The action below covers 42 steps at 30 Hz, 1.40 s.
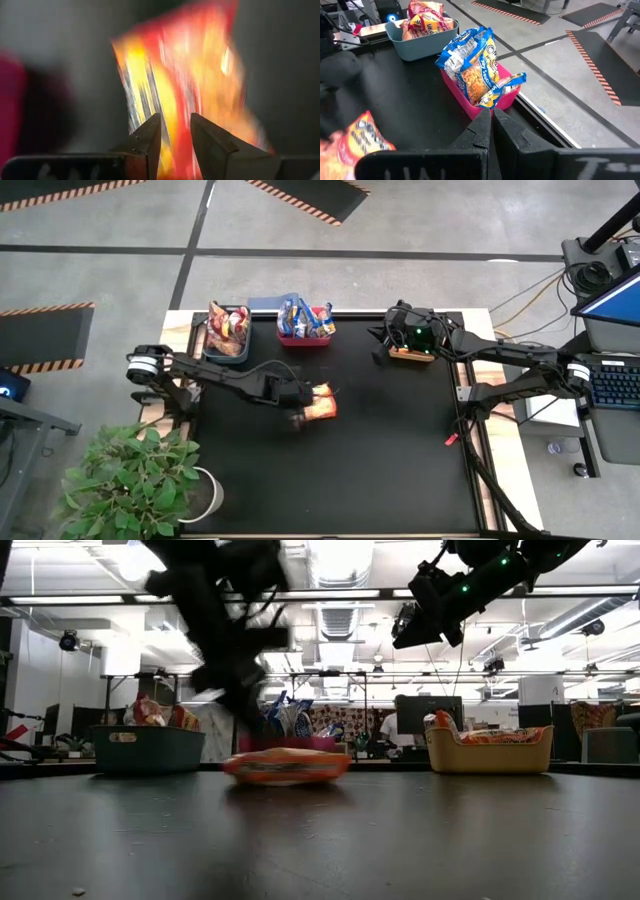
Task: Sort Maruchan noodles
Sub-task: Put the orange noodle pack into the yellow bin
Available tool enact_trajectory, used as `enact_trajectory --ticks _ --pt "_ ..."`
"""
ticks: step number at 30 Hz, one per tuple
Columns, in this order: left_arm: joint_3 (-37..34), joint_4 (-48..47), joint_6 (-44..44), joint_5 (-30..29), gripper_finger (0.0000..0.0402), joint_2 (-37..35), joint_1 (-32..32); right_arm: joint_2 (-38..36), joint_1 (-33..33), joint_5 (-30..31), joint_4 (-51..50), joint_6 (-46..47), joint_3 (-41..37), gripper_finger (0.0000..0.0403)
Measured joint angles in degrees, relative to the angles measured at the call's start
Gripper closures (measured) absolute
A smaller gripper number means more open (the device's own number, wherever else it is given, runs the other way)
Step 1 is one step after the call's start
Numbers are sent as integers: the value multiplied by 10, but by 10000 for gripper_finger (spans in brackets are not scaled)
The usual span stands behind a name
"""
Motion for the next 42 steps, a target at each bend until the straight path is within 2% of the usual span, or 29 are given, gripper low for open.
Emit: enact_trajectory --ticks 2,6,15,18,23,25,31,34,37,42 --pt "23 53 36 -1 315 -2 0 0 0 0 0 0 0 394" --pt "56 34 108 -21 315 -2 0 0 0 0 0 0 0 394" --pt "25 22 138 -4 315 -2 2 0 0 -9 0 23 0 394" --pt "13 26 137 12 317 -2 2 0 0 -48 0 42 0 394" --pt "-28 43 137 14 326 -15 2 5 8 -174 3 99 -3 394" --pt "-51 62 137 14 327 -32 2 13 25 -198 2 119 -11 394" --pt "-124 104 134 11 327 -84 2 78 100 -198 9 213 -23 394" --pt "-163 162 127 11 327 -89 1 120 127 -198 37 265 -23 394" --pt "-190 215 124 19 327 -89 -2 161 143 -196 58 321 -23 394" --pt "-214 244 115 32 327 -90 -2 218 159 -197 60 395 -15 394"
